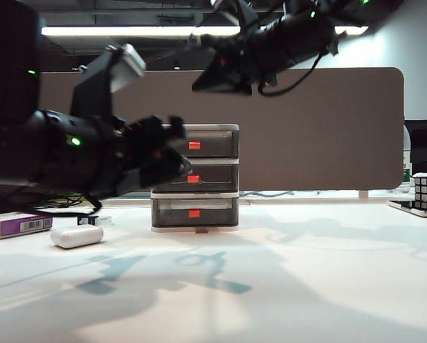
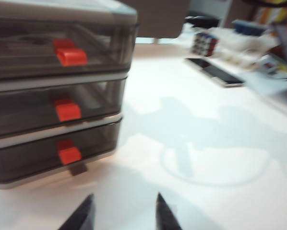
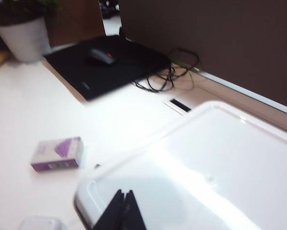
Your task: Open the second layer of the drawer on the table, pick up the earphone case on the table and put it in, and finally close the drawer.
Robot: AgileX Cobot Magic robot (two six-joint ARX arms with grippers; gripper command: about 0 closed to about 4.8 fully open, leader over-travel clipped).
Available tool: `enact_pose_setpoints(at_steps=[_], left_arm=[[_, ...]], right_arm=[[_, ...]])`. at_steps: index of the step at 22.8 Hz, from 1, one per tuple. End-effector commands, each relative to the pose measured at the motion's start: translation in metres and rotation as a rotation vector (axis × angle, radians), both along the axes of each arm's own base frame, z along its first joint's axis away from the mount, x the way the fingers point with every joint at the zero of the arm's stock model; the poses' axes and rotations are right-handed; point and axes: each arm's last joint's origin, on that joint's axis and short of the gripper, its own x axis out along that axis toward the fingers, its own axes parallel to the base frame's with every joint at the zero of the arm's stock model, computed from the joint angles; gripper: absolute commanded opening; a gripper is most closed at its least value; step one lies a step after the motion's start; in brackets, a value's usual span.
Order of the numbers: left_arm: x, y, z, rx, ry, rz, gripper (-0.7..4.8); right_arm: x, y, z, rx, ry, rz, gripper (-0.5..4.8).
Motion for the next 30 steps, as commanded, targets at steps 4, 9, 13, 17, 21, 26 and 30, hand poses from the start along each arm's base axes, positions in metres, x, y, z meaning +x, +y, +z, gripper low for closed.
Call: enact_pose_setpoints(at_steps=[4,9,13,17,21,26,30], left_arm=[[0.017,-0.023,-0.009,-0.002,-0.001,0.038,1.53],[0.022,-0.028,-0.007,-0.077,0.028,0.041,1.52],[0.024,-0.028,-0.004,-0.094,0.001,0.048,1.52],[0.025,-0.029,-0.003,-0.052,-0.023,0.066,1.52],[0.030,-0.028,-0.002,-0.035,-0.029,0.214,1.53],[0.044,-0.040,0.004,0.044,-0.029,0.267,1.54],[0.049,-0.045,0.005,0.058,-0.028,0.266,1.90]], right_arm=[[0.009,0.001,-0.016,-0.040,-0.009,0.002,-0.05],[0.011,-0.003,-0.016,-0.051,-0.024,0.022,-0.05],[0.012,-0.006,-0.015,-0.036,-0.032,0.053,-0.05],[0.017,-0.007,-0.006,-0.019,-0.067,0.054,-0.05],[0.034,0.002,0.014,-0.015,-0.047,0.104,-0.05],[0.057,0.012,0.013,-0.053,0.049,0.112,-0.05],[0.058,0.013,0.007,-0.077,0.051,0.119,-0.05]])
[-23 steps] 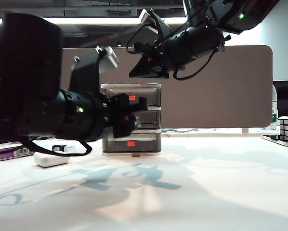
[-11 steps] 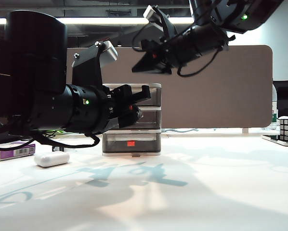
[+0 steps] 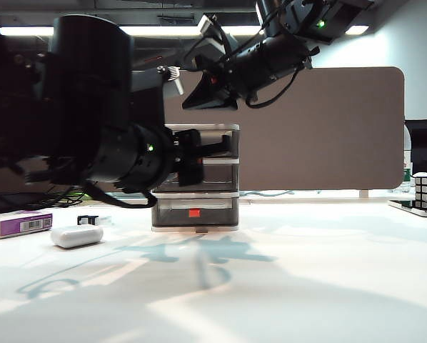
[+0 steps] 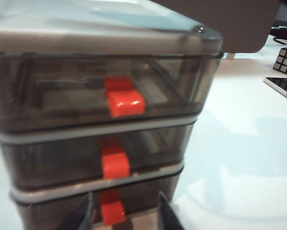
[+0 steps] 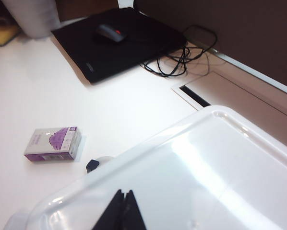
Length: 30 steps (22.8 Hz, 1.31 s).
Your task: Open the second layer of the drawer on the table, pick up the earphone case on the table and put it in, and finally close the drawer.
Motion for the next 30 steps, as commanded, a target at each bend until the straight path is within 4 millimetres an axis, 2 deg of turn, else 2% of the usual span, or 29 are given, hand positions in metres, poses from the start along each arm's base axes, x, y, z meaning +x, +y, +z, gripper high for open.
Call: enact_pose_setpoints(at_steps=[1,3,6,12,20,30], left_arm=[[0.006,-0.005,-0.001,0.023,-0.006,0.006,1.94],[0.010,-0.009,-0.004,0.025,-0.005,0.007,2.00],[0.015,-0.014,-0.009,0.033,-0.001,0.005,2.39],[0.019,-0.013,-0.017,0.050,0.005,0.137,2.41],[0.025,-0.019,-0.011,0.020,-0.021,0.140,2.41],[0.035,-0.028,-0.017,0.016,-0.027,0.174,2.41]], right_arm=[[0.000,0.001,0.002,-0.009,-0.033,0.016,-0.05],[0.000,0.001,0.001,-0.013,-0.037,0.018,-0.05],[0.000,0.001,0.002,-0.013,-0.038,0.018,-0.05],[0.001,0.001,0.000,-0.018,-0.042,0.019,-0.05],[0.008,0.003,-0.027,-0.051,0.031,0.020,-0.05],[0.008,0.003,-0.027,-0.050,0.029,0.020,-0.05]])
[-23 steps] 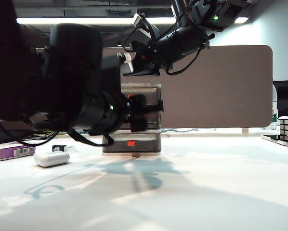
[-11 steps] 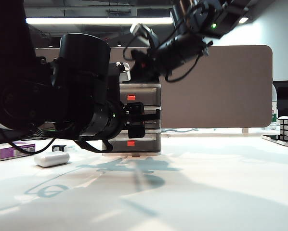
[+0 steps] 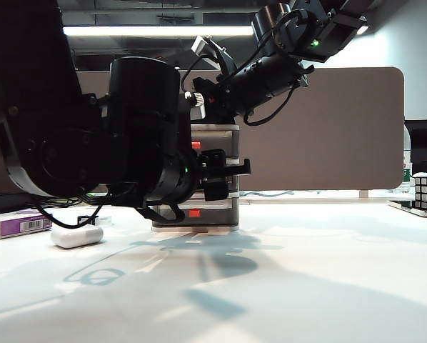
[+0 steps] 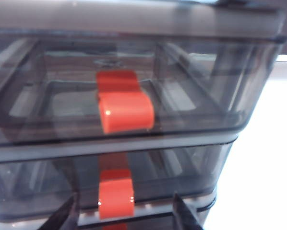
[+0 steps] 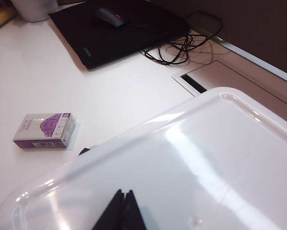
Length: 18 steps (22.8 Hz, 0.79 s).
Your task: Open the second layer of the drawer on the table, pick up the earphone case on the table and put it in, and finally close the drawer.
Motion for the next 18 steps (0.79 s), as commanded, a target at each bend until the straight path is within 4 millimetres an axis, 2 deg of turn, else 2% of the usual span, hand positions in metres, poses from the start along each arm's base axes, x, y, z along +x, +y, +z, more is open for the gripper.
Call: enact_pose_setpoints(at_steps=[1,16,17,18], left_arm=[[0.0015,0.0004,0.0014,-0.005,-0.013,0.044,2.41],[0.0102,-0.0060,0.0089,-0.002,-0.015,0.090,2.35],[0.0101,-0.0059,0.0075,0.007,-0.006,0.090,2.03],[0.0100,-0.0058,0.0069,0.012,-0.002,0.090,1.96]], right_arm=[[-0.0003,0.0001,-0.0040,-0.007,0.027,0.001,-0.05],[-0.0003,0.0001,-0.0042,-0.008,0.029,0.001,-0.05],[-0.0003,0.0001,-0.0042,-0.009,0.029,0.001,-0.05],[-0.0003,0.0001,-0.0042,-0.009,0.029,0.001,-0.05]])
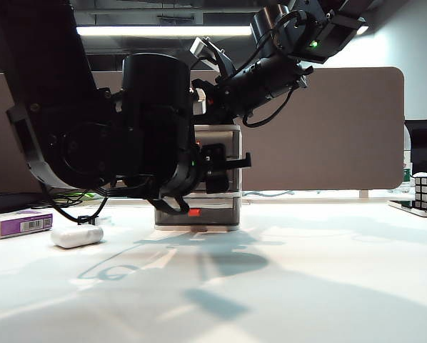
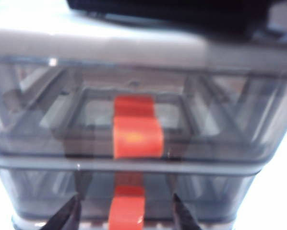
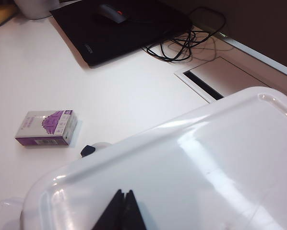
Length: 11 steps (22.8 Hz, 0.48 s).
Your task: Open the second layer of the drawer on the table, pick up the earphone case on the table and put it in, and finally close the drawer.
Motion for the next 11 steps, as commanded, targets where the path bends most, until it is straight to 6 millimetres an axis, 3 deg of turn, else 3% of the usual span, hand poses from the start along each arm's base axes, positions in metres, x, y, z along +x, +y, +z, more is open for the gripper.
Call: enact_pose_setpoints(at_steps=[1,11], left_arm=[[0.0008,0.0003,-0.0002,0.015,0.009,0.010,1.81],[0.0006,0.0003,-0.0015,0.024,0.019,0.010,1.74]], right_arm=[[-0.0001,-0.0004,-0.0026,-0.004,0.021,-0.001,-0.05],[-0.0001,-0.0005,-0.0028,-0.006,0.022,-0.004,-0.05]])
